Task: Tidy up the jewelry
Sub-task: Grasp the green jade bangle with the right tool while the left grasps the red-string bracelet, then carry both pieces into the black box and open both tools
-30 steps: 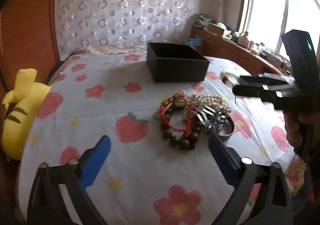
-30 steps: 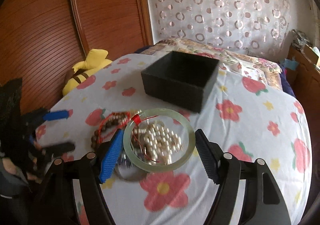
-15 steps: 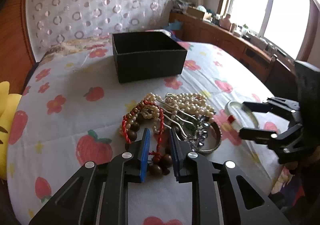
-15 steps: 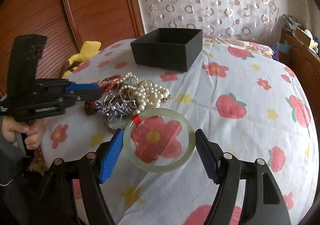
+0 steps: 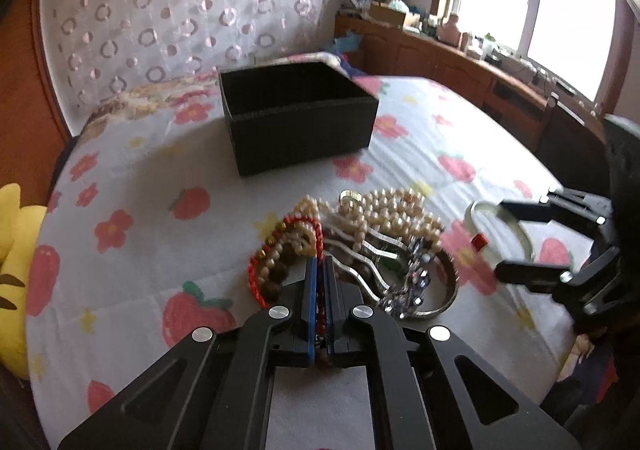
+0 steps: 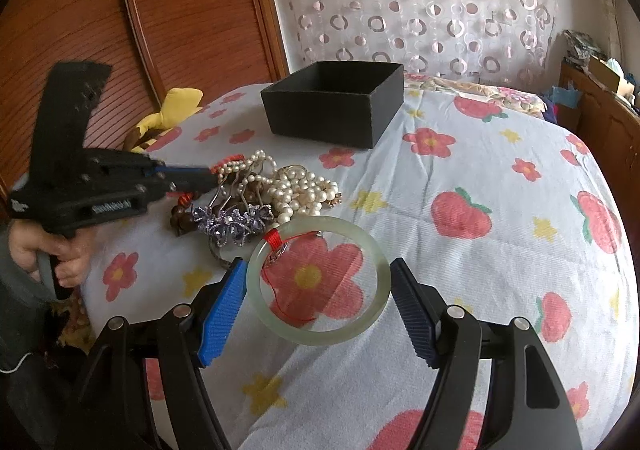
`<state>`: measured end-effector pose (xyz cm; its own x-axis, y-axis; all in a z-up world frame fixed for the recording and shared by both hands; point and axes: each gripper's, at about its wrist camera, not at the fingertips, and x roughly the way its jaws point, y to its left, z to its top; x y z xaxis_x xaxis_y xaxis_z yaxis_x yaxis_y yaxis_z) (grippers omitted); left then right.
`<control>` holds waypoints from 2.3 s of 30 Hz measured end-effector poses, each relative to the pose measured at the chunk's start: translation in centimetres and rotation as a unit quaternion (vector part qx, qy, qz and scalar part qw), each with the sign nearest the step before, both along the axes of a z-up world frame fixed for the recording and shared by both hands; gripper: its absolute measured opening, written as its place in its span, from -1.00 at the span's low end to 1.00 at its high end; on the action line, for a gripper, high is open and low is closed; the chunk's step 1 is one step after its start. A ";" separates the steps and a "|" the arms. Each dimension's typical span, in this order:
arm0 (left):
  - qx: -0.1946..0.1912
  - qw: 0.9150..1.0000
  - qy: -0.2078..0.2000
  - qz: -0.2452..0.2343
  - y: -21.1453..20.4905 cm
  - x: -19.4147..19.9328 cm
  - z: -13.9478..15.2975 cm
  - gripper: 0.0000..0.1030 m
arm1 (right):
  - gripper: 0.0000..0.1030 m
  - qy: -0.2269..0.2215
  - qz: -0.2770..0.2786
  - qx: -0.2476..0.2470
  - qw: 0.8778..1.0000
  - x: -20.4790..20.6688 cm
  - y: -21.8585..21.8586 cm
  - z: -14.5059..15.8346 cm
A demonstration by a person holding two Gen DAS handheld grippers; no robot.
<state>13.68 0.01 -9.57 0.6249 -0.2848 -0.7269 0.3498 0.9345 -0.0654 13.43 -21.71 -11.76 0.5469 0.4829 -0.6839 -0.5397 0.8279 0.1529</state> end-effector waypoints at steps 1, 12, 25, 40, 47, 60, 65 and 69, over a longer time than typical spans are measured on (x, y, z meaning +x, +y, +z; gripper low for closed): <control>-0.003 1.000 -0.007 0.002 0.2 -0.1 0.5 -0.96 | 0.45 -0.001 0.001 -0.004 1.000 0.0 0.0 0.0; -0.033 0.997 -0.071 0.018 1.5 -0.4 6.3 -0.96 | 0.45 -0.030 0.005 -0.004 1.000 1.9 1.2 3.2; -0.045 0.993 -0.100 0.043 3.1 0.3 9.0 -0.96 | 0.45 -0.048 -0.009 0.002 0.999 10.5 4.0 6.4; -0.045 0.991 -0.104 0.064 5.1 2.1 10.0 -0.96 | 0.45 -0.032 -0.008 -0.084 0.996 17.1 9.6 4.1; -0.042 0.992 -0.094 0.067 5.2 3.4 9.2 -0.96 | 0.56 -0.032 -0.006 -0.096 0.995 17.6 10.0 3.7; -0.039 0.994 -0.083 0.054 1.5 8.4 8.0 -0.96 | 0.63 -0.057 -0.021 -0.048 0.997 13.9 5.0 6.4; -0.046 0.996 -0.061 0.051 -0.7 11.2 6.8 -0.96 | 0.63 -0.059 -0.032 -0.032 0.997 12.2 2.2 6.6; -0.044 0.996 -0.056 0.047 -2.1 12.6 6.6 -0.96 | 0.63 -0.060 -0.036 -0.027 0.997 11.1 0.6 6.6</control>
